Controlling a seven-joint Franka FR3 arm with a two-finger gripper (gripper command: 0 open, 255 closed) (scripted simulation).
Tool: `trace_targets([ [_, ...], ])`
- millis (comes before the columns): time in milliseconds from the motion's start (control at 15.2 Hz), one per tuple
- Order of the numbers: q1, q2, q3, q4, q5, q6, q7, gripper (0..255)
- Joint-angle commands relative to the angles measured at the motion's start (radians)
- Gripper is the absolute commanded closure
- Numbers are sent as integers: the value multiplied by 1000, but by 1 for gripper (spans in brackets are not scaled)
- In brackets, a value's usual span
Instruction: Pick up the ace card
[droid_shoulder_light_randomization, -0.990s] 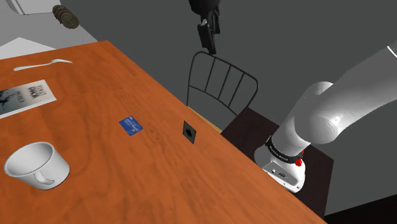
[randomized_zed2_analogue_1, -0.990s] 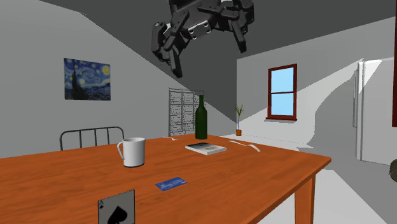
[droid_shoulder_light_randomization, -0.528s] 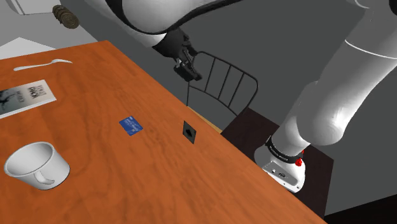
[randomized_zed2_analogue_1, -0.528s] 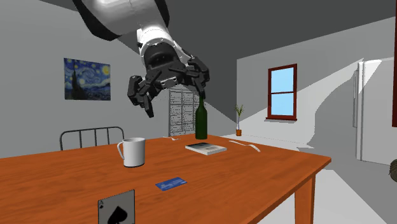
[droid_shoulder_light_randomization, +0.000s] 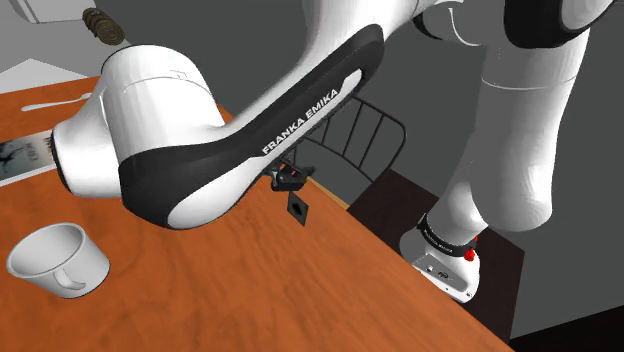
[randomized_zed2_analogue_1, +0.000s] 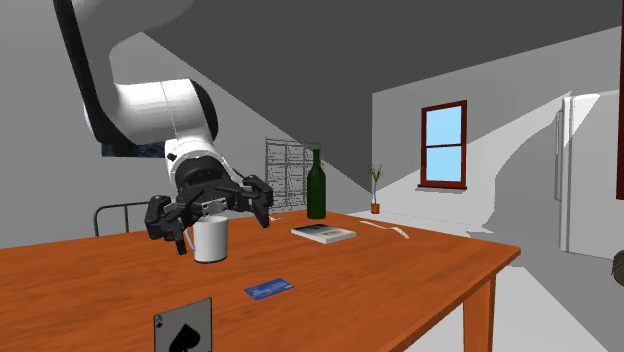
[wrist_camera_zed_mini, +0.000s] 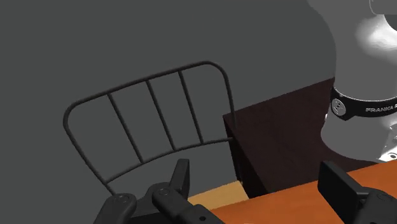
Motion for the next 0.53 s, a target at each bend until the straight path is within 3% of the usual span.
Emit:
trace_targets([
  [0,52,81,10,-4,-26,-42,-8,0],
  [198,112,170,19,-23,-52,-83,-26,0],
  [462,119,207,8,-25,-57,-54,-2,0],
])
